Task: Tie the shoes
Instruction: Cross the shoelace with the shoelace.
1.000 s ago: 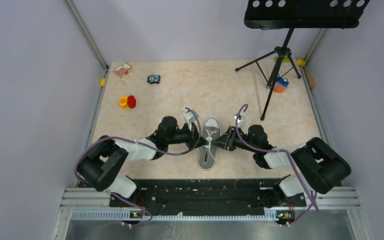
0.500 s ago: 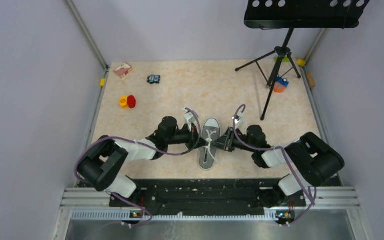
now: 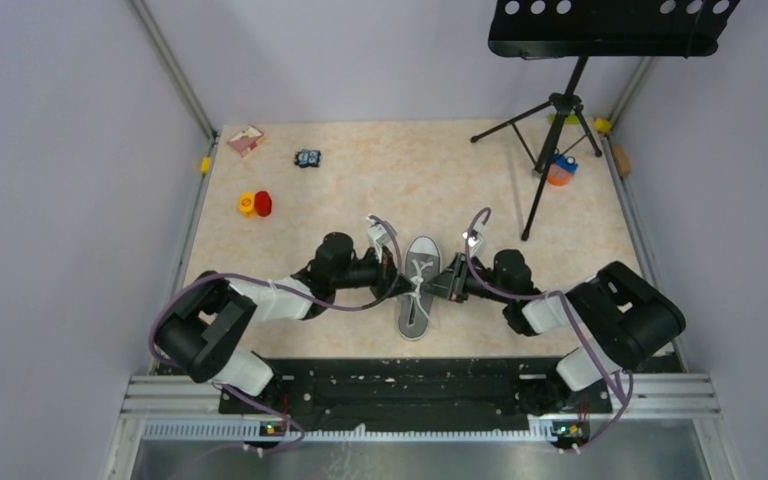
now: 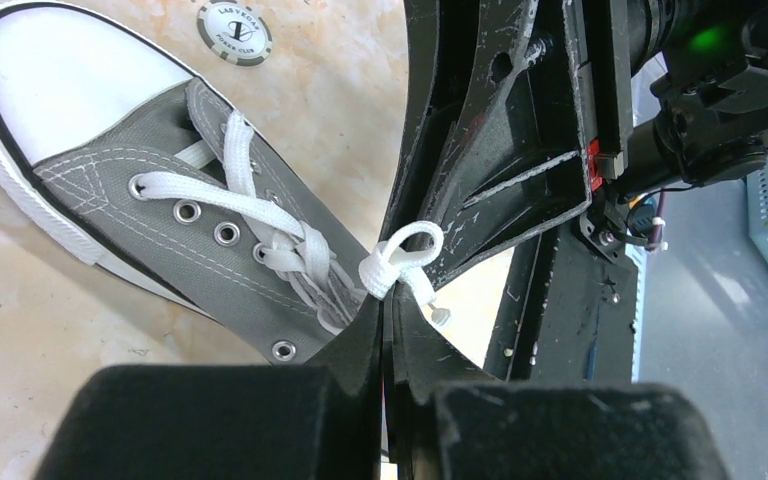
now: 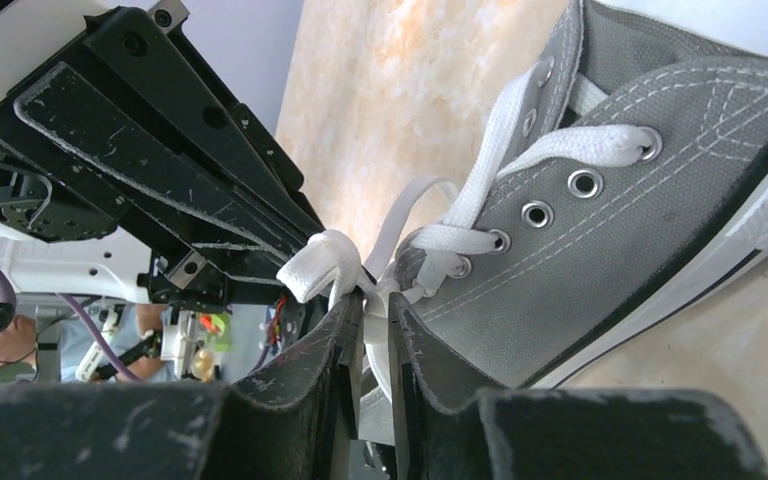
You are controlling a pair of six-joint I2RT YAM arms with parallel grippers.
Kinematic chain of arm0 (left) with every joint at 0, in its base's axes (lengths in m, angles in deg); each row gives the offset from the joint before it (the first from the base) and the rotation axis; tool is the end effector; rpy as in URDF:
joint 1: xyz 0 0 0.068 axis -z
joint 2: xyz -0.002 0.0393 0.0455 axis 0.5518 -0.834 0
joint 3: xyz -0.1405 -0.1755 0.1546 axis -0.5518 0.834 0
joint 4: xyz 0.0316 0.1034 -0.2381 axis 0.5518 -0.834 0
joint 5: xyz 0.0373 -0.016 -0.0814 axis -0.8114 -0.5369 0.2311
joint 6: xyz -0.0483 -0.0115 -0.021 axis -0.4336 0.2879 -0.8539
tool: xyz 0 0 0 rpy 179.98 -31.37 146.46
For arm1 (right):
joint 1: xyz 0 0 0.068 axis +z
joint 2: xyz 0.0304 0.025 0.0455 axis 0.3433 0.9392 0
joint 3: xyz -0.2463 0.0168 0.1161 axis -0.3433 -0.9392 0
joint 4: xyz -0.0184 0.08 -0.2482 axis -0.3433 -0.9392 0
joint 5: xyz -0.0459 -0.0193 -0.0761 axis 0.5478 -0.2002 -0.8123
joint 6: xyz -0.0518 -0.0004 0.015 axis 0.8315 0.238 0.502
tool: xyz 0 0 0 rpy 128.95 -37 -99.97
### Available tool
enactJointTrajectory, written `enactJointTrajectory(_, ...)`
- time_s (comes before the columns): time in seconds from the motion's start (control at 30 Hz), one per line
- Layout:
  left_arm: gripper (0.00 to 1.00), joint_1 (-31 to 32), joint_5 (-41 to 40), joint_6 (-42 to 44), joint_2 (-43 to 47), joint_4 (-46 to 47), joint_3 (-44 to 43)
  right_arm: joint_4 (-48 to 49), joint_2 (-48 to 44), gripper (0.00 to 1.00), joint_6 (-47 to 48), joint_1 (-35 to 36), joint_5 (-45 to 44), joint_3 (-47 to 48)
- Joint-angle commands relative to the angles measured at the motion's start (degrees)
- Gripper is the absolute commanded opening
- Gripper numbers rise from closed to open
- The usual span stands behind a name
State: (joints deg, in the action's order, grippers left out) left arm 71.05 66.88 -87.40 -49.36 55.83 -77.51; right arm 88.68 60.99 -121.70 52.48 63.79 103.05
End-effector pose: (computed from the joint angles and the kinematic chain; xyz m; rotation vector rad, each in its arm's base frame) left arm 0.2085 -0.1882 0.1721 0.7322 1.9395 -1.3279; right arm 0.1926 0.1454 0.1386 -0.0561 2.0839 1.5455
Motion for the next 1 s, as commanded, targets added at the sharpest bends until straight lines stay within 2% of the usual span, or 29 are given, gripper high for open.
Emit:
enactJointTrajectory(0.0,0.0,0.1,2.1,0.2,0.6,1.7,-0.8,4.9,1.1,0.18,0.1,-0.6,1.4,3.5)
enactJointTrajectory(0.13,0.0,0.1,2.8,-0.1,0.0,1.9,-1.1,6.3,2.2,0.0,-0.6,-0.6,1.0,3.6)
enactJointTrajectory(0.4,0.0,0.1,3.1,-0.2,-0.2,2.7,-0.8,5.2,1.7,0.0,-0.8,-0.6,-0.5,3.3)
enactJointTrajectory(0.67,0.0,0.1,4.9,0.6,-1.0,0.4,-2.5,-7.9,-3.4,0.0,3.7,-0.6,-5.2,2.7)
enactJointTrajectory(0.97,0.0,0.1,5.0,0.4,-1.3,0.7,-2.4,-8.8,-5.9,0.0,4.1,-0.6,-5.9,2.1)
